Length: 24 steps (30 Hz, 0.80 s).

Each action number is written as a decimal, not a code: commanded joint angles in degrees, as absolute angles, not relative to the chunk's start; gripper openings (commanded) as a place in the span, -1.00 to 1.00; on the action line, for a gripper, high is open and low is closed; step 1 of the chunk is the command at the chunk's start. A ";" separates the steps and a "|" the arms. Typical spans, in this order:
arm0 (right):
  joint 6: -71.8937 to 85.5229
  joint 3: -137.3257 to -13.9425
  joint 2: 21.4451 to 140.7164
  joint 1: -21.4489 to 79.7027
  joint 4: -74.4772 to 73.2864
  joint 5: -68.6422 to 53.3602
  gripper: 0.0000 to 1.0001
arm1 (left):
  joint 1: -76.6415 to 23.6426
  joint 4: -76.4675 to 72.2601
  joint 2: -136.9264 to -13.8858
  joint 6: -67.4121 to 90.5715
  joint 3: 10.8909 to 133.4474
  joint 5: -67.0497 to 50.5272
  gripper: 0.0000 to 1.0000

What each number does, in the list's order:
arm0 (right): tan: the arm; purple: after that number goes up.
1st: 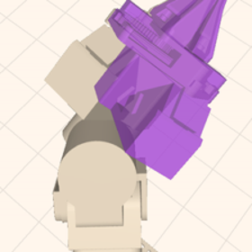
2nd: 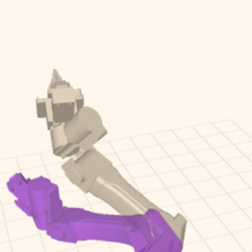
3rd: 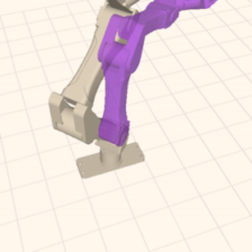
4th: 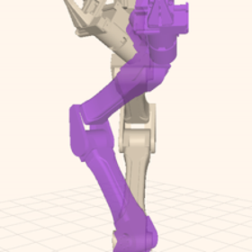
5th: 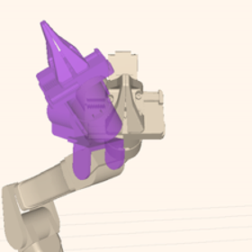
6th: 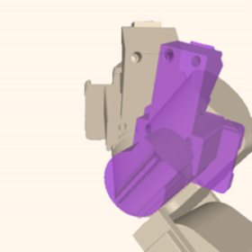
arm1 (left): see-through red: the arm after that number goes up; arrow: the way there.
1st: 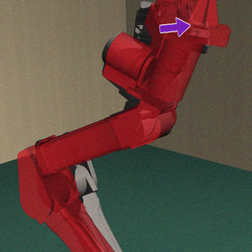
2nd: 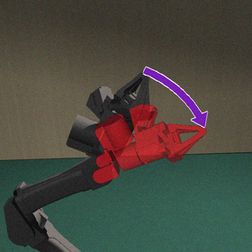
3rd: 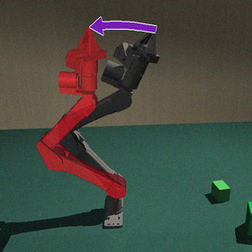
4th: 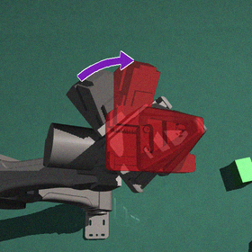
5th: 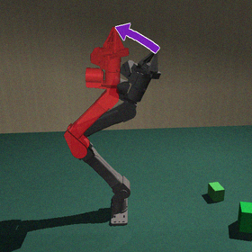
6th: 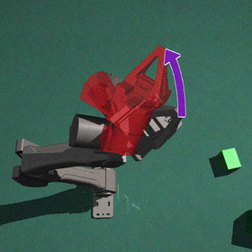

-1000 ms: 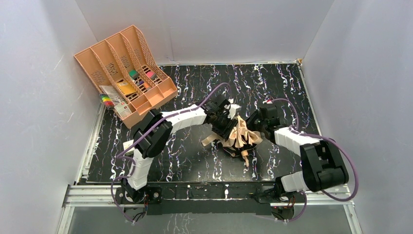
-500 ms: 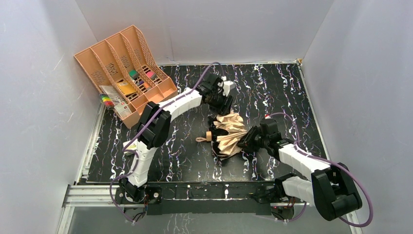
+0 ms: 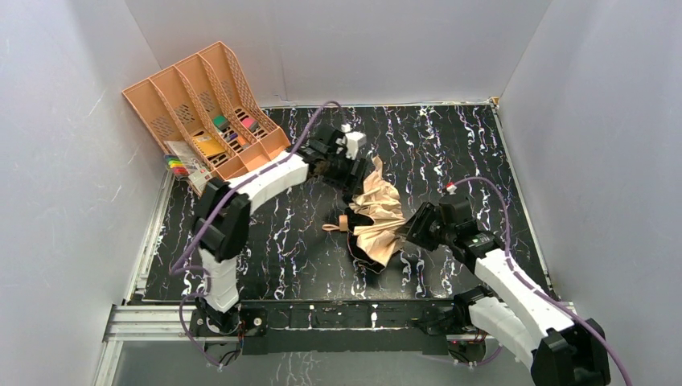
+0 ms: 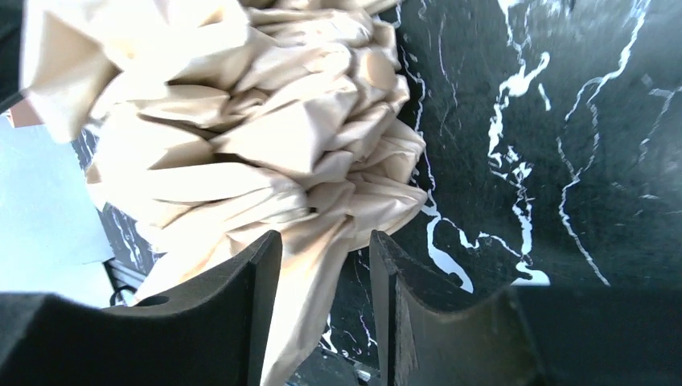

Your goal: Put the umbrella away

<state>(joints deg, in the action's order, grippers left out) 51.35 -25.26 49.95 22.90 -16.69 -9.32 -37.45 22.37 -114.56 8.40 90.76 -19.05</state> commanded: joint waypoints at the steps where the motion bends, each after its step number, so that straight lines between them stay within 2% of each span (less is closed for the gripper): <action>1: 44.33 -31.36 45.62 22.98 -25.34 -4.22 0.07 | -35.74 18.41 -100.23 11.18 82.66 -14.28 0.39; 7: 39.39 -35.08 41.77 22.98 -30.98 -3.28 0.21 | -34.99 15.71 -88.30 15.11 71.10 -8.15 0.46; 13: 32.96 -36.99 40.83 22.94 -30.92 -8.80 0.41 | -35.97 13.76 -76.73 20.85 58.83 -10.92 0.47; 16: 28.25 -38.08 40.71 23.02 -30.50 -14.64 0.41 | -37.06 12.56 -69.72 24.73 52.71 -10.60 0.49; 18: 25.20 -39.34 40.46 23.15 -30.50 -17.82 0.22 | -37.93 11.63 -65.36 27.56 49.27 -10.42 0.51; 19: 24.79 -39.59 40.25 23.35 -30.21 -19.13 0.20 | -38.48 11.26 -63.57 28.81 47.78 -10.15 0.51; 24: 23.44 -39.85 40.85 27.54 -27.44 -18.15 0.26 | -40.85 9.41 -57.57 33.10 42.32 -5.69 0.59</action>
